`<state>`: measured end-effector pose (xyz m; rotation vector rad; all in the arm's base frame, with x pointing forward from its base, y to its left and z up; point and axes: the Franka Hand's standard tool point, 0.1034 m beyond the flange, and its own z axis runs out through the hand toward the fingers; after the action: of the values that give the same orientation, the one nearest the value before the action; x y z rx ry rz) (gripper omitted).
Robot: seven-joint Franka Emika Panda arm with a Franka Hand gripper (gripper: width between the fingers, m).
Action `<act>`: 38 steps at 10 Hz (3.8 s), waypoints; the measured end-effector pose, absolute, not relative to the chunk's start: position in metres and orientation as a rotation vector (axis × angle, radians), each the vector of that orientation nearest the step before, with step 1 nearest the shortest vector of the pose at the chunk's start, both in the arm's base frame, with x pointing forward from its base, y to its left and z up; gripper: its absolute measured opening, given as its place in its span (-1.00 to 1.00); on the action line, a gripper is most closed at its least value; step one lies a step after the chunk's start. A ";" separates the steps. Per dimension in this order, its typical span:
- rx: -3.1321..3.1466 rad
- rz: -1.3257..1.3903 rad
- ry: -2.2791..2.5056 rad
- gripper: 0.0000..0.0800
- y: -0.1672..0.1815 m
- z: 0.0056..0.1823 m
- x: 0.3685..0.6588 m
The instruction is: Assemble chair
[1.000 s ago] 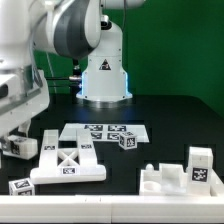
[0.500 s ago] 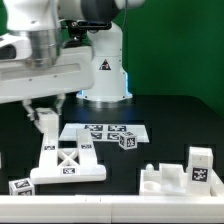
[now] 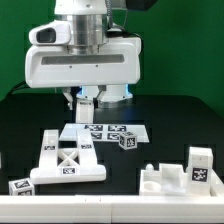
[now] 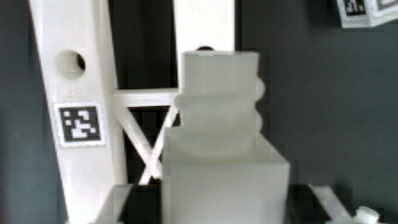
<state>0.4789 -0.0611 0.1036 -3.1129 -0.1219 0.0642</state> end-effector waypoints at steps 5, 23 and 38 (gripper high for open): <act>-3.120 0.042 0.107 -0.28 0.028 0.065 0.456; -3.011 0.371 0.408 0.60 0.091 0.042 0.456; -2.663 1.393 0.422 0.62 0.089 0.014 0.467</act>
Offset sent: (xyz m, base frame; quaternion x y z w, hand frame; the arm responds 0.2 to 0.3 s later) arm -0.0313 0.1000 -0.0418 0.0237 0.0235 0.0887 0.9955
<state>0.4668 0.0889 0.0140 -2.6625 0.4221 1.3934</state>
